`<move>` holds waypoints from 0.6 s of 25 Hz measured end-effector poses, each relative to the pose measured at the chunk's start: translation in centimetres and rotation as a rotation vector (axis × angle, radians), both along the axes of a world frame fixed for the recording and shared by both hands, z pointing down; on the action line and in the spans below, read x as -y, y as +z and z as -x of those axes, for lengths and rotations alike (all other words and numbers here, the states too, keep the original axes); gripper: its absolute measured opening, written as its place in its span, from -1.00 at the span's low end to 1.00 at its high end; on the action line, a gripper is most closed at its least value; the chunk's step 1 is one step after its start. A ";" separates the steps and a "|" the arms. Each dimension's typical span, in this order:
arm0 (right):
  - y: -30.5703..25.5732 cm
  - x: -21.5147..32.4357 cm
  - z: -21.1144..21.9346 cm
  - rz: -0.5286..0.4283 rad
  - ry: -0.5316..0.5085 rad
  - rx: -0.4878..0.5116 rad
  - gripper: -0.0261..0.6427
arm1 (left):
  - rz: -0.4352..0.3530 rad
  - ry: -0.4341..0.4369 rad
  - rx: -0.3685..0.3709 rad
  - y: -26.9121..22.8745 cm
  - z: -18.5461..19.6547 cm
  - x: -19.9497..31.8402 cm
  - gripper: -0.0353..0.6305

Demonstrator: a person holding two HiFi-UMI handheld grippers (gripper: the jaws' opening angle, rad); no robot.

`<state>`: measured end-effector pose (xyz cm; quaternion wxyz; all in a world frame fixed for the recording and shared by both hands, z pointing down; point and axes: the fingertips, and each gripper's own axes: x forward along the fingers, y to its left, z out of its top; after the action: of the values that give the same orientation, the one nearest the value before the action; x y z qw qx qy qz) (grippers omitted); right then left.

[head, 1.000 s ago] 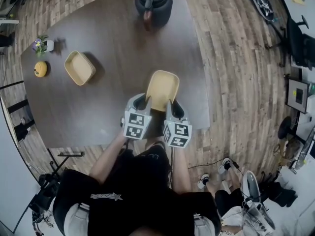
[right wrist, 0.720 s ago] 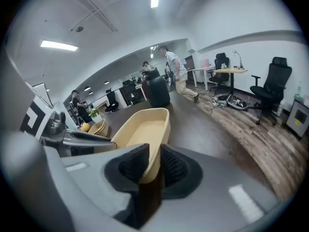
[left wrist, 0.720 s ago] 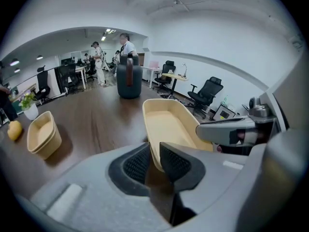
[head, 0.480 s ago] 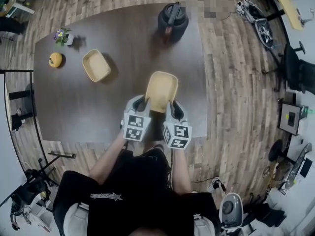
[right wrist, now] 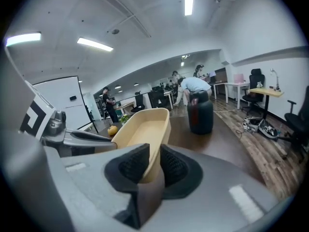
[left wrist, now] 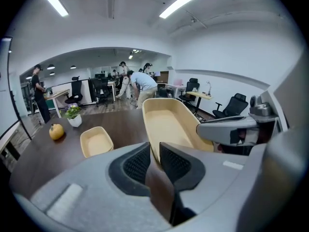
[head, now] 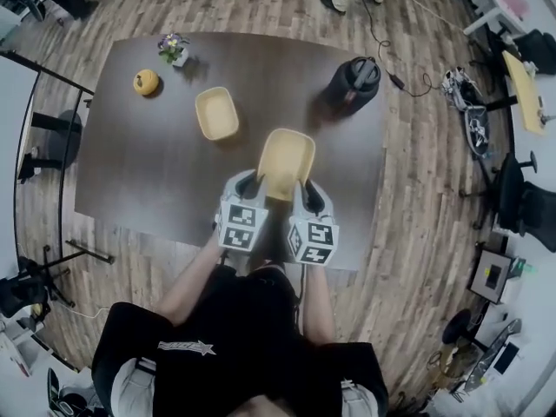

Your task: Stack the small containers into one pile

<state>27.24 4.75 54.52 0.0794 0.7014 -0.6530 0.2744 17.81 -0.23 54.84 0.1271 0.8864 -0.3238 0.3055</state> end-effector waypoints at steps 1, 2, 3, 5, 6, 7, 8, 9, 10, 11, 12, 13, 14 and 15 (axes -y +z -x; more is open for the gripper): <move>-0.4 0.8 0.8 -0.007 -0.022 -0.005 -0.71 | -0.004 -0.023 -0.001 -0.3 0.9 0.6 -0.69; -0.7 1.7 1.6 -0.014 -0.044 -0.010 -0.71 | -0.007 -0.046 -0.001 -0.5 1.9 1.2 -0.69; -1.1 2.5 2.4 -0.019 -0.065 -0.015 -0.71 | -0.012 -0.067 -0.002 -0.6 2.9 1.8 -0.69; -1.6 4.0 4.1 -0.026 -0.105 -0.020 -0.71 | -0.021 -0.108 -0.012 -1.2 4.7 2.9 -0.69; -1.8 4.7 4.9 -0.028 -0.124 -0.021 -0.71 | -0.023 -0.128 -0.019 -1.5 5.5 3.5 -0.69; -2.0 5.4 5.7 -0.030 -0.141 -0.022 -0.71 | -0.025 -0.146 -0.026 -1.7 6.3 4.0 -0.70; -2.1 6.1 6.4 -0.032 -0.158 -0.023 -0.71 | -0.027 -0.161 -0.032 -2.0 7.1 4.6 -0.70; -2.3 6.8 6.9 -0.034 -0.172 -0.026 -0.71 | -0.029 -0.174 -0.037 -2.1 7.7 5.2 -0.70; -2.4 7.7 7.5 -0.035 -0.185 -0.028 -0.71 | -0.027 -0.186 -0.042 -2.3 8.3 5.8 -0.70; -2.5 8.5 8.0 -0.036 -0.197 -0.030 -0.71 | -0.024 -0.198 -0.047 -2.4 8.8 6.5 -0.70; -2.6 9.3 8.5 -0.035 -0.209 -0.032 -0.71 | -0.020 -0.210 -0.049 -2.4 9.4 7.2 -0.70; -2.6 10.2 9.0 -0.033 -0.221 -0.035 -0.71 | -0.015 -0.223 -0.050 -2.4 9.9 7.9 -0.70; -2.5 11.0 9.5 -0.030 -0.233 -0.037 -0.71 | -0.010 -0.236 -0.050 -2.2 10.5 8.5 -0.70; -2.4 11.8 10.1 -0.026 -0.244 -0.039 -0.71 | -0.004 -0.249 -0.050 -2.0 11.1 9.2 -0.70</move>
<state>17.19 -7.09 52.13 0.1157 0.6227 -0.7355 0.2407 6.75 -9.42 52.79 0.1703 0.8468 -0.4288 0.2646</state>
